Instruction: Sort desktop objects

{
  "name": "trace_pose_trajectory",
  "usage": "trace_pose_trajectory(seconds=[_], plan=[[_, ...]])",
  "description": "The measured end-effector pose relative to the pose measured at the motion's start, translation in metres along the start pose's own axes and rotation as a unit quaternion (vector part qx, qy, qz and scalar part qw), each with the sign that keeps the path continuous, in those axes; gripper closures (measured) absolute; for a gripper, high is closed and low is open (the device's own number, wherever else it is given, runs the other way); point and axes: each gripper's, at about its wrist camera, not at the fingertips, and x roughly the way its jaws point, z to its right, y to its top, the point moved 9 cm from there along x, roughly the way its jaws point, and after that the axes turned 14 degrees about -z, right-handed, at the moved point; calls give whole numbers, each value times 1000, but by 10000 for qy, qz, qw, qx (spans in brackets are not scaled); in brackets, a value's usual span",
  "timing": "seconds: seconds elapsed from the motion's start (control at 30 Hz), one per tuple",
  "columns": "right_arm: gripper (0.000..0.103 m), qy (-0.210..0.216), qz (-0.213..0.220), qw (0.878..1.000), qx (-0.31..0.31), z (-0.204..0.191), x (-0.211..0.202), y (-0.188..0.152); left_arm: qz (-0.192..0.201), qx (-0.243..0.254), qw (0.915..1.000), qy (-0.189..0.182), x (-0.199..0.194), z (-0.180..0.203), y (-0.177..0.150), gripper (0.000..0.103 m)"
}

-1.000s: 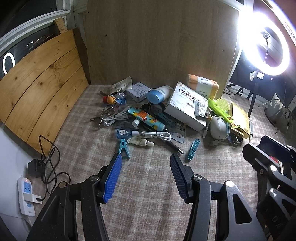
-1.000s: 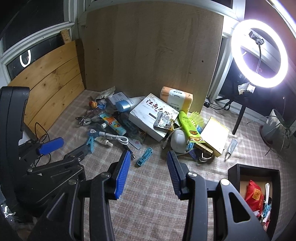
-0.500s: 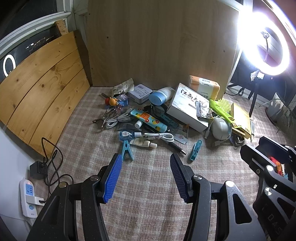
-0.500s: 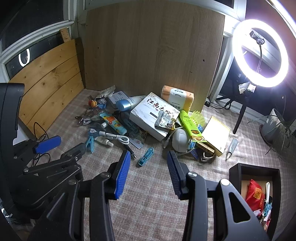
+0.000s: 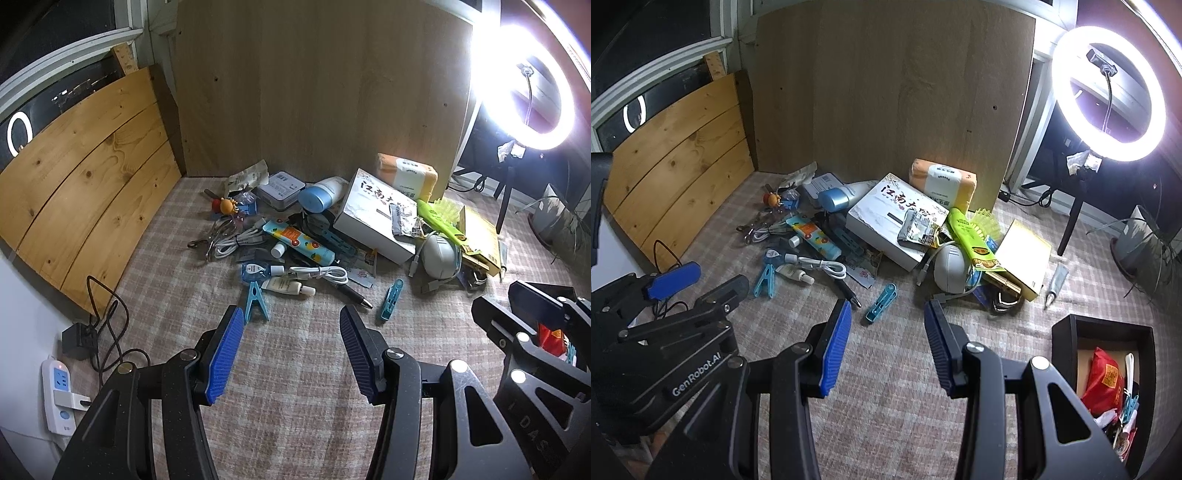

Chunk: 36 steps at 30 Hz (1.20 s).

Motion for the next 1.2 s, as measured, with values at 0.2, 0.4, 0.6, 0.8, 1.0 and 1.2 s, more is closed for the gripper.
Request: trace_pose_trajectory(seconds=[0.2, 0.4, 0.6, 0.8, 1.0, 1.2], plan=[[62, -3, -38, 10000, 60, 1, 3, -3, 39, 77, 10000, -27, -3, 3, -1, 51], [62, -9, -50, 9999, 112, 1, 3, -5, 35, 115, 9999, -47, -2, 4, -2, 51], [62, -2, -54, 9998, 176, 1, 5, -6, 51, 166, 9998, -53, -2, 5, -2, 51], [62, 57, -144, 9994, 323, 6, 16, -13, -35, 222, 9997, -72, 8, 7, -5, 50], [62, 77, -241, 9982, 538, 17, 27, -22, -119, 340, 9993, -109, 19, 14, -8, 50], [61, 45, -286, 9966, 770, 33, 49, -35, -255, 468, 9984, -181, 46, 22, -16, 50]])
